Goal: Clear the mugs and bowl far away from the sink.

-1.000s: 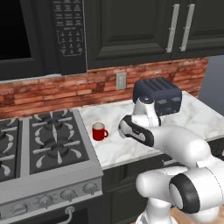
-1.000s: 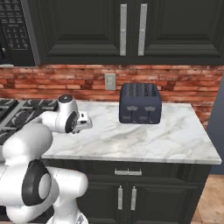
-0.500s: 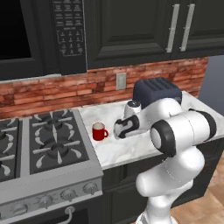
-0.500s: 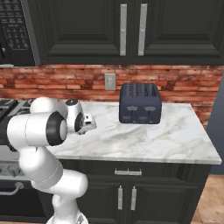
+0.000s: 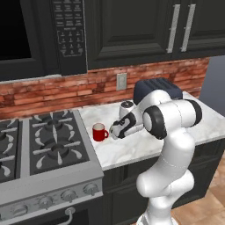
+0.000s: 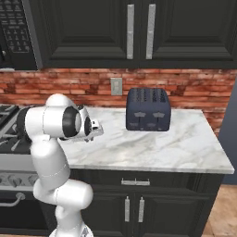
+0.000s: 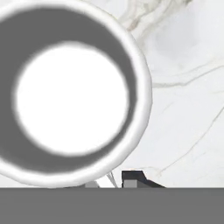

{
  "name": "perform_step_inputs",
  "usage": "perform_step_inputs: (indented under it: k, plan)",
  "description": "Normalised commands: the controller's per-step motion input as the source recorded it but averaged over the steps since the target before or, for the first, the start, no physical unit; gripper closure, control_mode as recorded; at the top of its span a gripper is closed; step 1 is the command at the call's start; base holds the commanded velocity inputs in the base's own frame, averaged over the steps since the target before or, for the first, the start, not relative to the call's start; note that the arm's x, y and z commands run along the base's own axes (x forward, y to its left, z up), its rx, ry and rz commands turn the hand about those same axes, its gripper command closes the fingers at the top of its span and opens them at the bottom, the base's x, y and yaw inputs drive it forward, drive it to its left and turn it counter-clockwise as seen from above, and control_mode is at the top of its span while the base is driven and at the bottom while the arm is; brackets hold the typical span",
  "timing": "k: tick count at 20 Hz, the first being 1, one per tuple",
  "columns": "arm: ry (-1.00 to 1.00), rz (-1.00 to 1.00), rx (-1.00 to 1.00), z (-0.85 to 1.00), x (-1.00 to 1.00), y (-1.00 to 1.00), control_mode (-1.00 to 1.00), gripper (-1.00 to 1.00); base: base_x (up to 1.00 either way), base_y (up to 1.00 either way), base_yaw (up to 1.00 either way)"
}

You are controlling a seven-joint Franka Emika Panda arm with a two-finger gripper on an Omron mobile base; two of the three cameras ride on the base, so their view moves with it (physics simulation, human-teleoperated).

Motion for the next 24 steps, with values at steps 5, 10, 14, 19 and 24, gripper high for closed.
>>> perform_step_inputs:
  k: [5, 10, 14, 19, 24]
  plan:
    - [0.00, 0.00, 0.00, 0.18, -0.01, 0.03, -1.00, -1.00, 0.00, 0.00, 0.00]
    - [0.00, 0.00, 0.05, 0.59, -0.24, 0.00, -1.00, -1.00, 0.00, 0.00, 0.00]
    - [0.00, 0.00, 0.13, 0.80, -0.57, 0.00, -1.00, -1.00, 0.00, 0.00, 0.00]
    - [-0.02, -0.02, 0.10, 0.97, -0.77, 0.00, -1.00, -1.00, 0.00, 0.00, 0.00]
    - [-0.06, -0.01, 0.09, 0.87, -0.91, 0.00, -1.00, -1.00, 0.00, 0.00, 0.00]
